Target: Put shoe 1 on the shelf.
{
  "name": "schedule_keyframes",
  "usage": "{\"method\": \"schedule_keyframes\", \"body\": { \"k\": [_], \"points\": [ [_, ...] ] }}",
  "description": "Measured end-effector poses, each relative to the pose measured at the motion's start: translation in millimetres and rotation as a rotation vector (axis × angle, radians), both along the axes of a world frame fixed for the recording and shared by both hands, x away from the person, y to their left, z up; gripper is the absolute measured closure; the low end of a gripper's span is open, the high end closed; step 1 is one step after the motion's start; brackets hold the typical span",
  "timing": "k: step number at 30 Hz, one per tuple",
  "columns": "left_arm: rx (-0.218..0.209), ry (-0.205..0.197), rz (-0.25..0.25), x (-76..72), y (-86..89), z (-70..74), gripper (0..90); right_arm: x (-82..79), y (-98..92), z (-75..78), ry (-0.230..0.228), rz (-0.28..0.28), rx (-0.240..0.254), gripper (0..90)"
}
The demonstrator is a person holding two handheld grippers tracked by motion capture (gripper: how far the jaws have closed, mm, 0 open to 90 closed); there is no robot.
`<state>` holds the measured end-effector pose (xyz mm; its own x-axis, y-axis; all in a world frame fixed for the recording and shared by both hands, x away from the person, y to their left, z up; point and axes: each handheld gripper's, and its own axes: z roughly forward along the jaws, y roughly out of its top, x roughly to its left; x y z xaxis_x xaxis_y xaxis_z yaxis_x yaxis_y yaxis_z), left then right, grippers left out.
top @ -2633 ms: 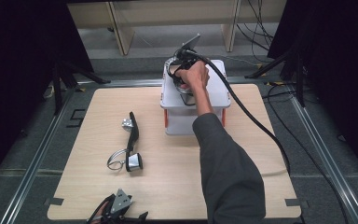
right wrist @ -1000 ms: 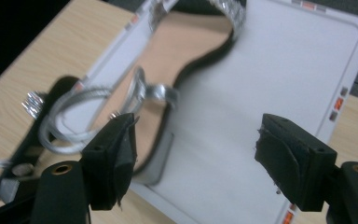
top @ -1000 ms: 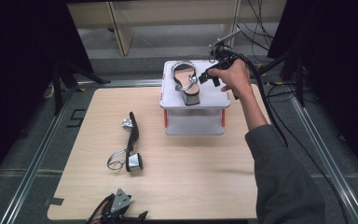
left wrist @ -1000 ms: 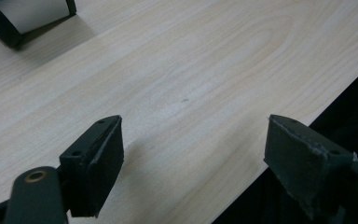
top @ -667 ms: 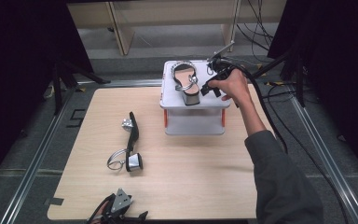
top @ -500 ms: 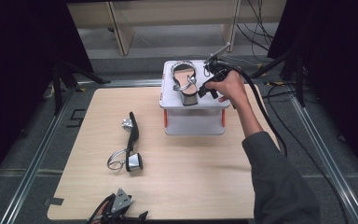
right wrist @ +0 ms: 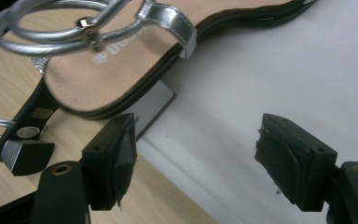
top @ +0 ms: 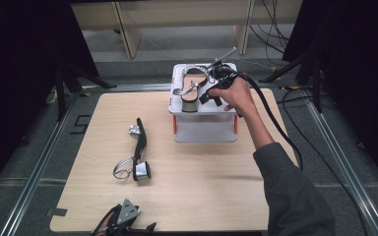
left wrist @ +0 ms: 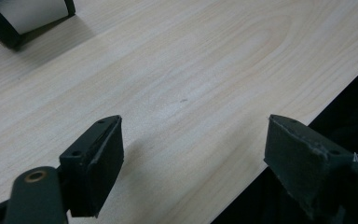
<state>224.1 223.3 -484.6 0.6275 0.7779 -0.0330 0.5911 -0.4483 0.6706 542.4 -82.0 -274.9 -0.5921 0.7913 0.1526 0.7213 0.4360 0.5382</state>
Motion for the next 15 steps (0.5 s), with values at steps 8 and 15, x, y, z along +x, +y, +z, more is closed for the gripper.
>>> {"method": "schedule_keyframes", "body": {
  "k": [8, 15],
  "points": [
    [0.009, 0.002, 0.006, 1.0, 2.3, 0.1, 18.7, -36.7, -14.6, 3.4, -0.069, 0.105, 0.021, 28.3],
    [0.008, -0.005, 0.025, 3.8, 5.6, 1.1, 18.2, -89.8, -32.4, -23.1, -0.126, 0.229, 0.052, 28.3]
  ]
}}
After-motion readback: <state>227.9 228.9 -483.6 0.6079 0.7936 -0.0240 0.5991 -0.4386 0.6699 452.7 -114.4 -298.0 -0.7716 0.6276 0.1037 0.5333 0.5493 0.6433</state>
